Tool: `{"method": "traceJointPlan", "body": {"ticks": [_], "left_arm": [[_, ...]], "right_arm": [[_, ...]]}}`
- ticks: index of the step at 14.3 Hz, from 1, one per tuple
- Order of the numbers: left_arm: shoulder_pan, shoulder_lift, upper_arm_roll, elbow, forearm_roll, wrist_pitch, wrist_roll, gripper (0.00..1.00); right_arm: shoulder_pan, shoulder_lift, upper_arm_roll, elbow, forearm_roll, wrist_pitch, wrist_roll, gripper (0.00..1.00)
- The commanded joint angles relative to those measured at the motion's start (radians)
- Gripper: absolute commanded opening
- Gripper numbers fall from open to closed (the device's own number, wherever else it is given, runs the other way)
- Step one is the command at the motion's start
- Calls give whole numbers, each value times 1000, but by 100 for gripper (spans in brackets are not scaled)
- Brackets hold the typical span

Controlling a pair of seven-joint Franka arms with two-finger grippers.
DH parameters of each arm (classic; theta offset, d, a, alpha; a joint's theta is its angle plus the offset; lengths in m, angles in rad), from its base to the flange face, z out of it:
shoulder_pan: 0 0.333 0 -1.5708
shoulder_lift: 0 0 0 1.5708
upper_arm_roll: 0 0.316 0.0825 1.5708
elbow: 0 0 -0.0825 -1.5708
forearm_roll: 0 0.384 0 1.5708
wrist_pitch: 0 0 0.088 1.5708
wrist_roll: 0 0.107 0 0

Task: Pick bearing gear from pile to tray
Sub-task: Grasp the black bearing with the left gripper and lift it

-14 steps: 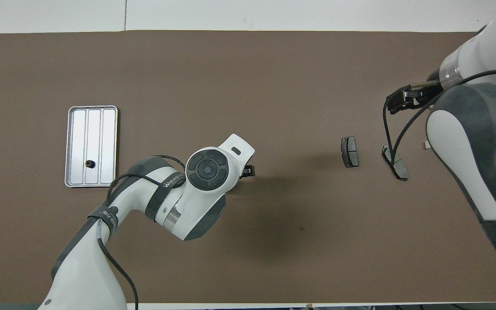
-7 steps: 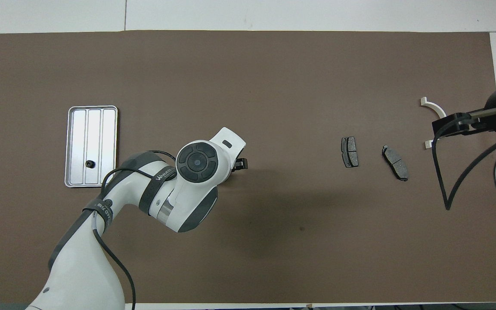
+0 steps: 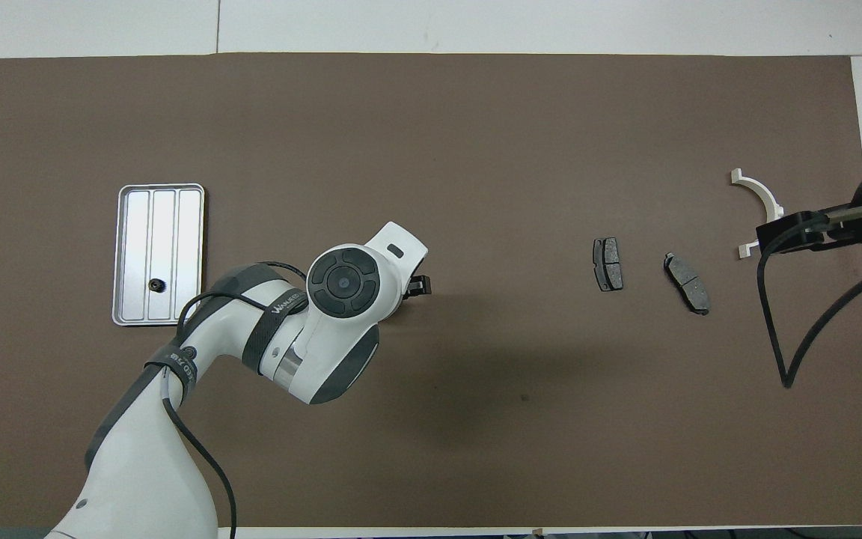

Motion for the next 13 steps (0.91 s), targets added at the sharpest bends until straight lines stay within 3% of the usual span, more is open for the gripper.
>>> {"method": "traceJointPlan", "body": {"ticks": [1, 13], "left_arm": [[-3, -1, 0, -17, 18, 26, -3, 99], [-7, 16, -1, -39, 17, 82, -4, 99]], "right_arm": [[-1, -19, -4, -19, 51, 0, 50, 100], [-1, -22, -6, -14, 44, -17, 53, 100]]}}
